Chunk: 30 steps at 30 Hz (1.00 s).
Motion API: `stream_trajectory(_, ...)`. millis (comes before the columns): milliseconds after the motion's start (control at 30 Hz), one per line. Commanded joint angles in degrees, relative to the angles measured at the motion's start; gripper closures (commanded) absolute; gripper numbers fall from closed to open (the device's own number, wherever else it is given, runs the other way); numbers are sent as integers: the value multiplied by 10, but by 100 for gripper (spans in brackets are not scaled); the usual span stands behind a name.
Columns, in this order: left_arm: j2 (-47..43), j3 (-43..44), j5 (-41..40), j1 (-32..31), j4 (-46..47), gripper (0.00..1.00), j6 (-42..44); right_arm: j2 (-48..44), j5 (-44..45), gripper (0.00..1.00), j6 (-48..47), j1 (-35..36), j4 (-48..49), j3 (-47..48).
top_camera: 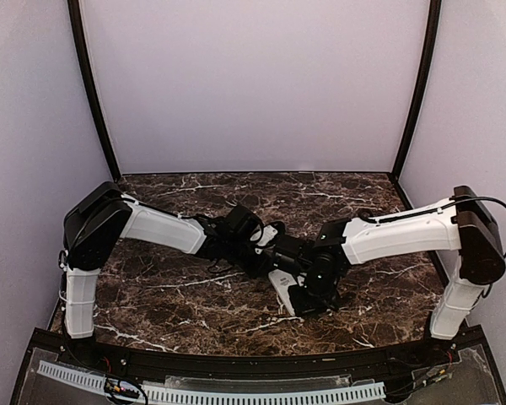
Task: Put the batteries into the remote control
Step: Adjust the remote control at the center of the board.
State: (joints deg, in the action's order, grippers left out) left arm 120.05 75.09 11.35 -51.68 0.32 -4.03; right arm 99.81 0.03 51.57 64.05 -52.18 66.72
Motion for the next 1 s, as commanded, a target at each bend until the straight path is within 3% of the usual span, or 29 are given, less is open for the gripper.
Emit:
stream_trajectory(0, 12, 5, -12, -4, -51, 85, 11, 25, -18, 100, 7, -2, -7, -15)
stream_trajectory(400, 12, 6, -8, -4, -50, 85, 13, 74, -10, 100, -11, -6, 11, -12)
stream_trajectory(733, 12, 2, 29, -4, -38, 87, 1, 144, 62, 100, -57, -50, 40, 106)
stream_trajectory(967, 11, -2, 32, -3, -38, 88, -4, 100, 45, 100, -56, -48, 34, 59)
